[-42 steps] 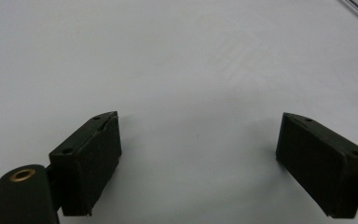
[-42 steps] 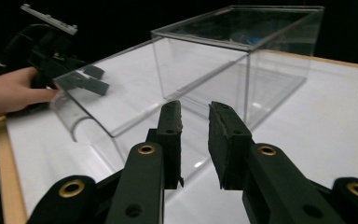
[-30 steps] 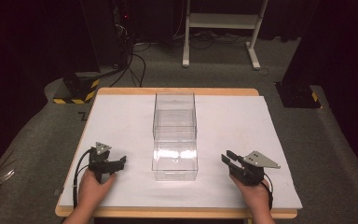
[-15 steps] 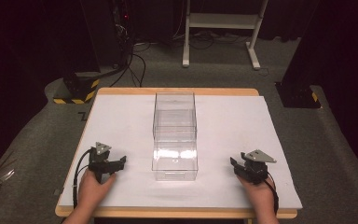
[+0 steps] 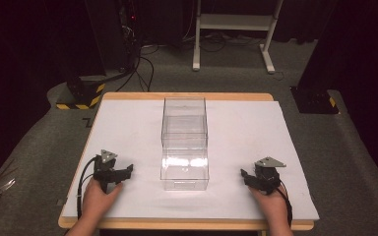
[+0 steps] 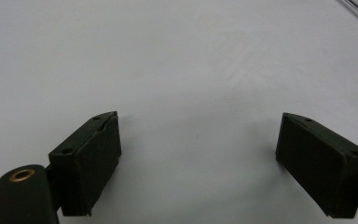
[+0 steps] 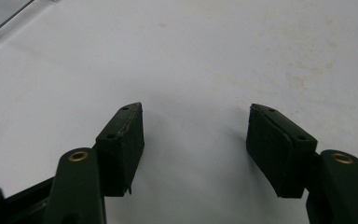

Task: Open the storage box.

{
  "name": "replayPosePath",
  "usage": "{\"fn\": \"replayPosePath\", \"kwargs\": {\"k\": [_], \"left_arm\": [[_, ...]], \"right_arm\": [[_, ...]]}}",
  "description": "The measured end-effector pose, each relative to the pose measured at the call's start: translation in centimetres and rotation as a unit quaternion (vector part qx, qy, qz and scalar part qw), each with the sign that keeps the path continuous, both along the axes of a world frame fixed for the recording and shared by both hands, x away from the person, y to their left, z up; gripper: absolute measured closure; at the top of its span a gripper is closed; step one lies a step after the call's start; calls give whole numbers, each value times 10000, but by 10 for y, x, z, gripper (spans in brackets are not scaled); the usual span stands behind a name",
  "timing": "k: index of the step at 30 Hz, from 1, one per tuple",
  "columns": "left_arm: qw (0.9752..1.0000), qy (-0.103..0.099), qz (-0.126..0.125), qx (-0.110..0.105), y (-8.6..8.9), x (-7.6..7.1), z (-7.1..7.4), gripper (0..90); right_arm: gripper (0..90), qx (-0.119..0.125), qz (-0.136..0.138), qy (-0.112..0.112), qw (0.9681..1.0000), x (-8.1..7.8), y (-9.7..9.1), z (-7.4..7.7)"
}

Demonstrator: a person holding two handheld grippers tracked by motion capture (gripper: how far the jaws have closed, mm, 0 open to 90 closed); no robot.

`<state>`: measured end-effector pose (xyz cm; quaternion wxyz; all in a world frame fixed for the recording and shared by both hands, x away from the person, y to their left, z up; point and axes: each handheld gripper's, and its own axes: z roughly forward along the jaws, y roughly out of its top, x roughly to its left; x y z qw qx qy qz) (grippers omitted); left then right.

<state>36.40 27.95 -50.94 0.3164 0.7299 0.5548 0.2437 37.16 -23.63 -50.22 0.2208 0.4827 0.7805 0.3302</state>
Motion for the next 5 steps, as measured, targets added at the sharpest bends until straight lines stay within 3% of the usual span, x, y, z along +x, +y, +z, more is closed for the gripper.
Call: {"fn": "replayPosePath", "kwargs": {"k": [5], "left_arm": [[10000, 1, -2, 3, 0, 0, 0, 140]], "right_arm": [[364, -3, -8, 0, 10000, 0, 0, 0]]}}
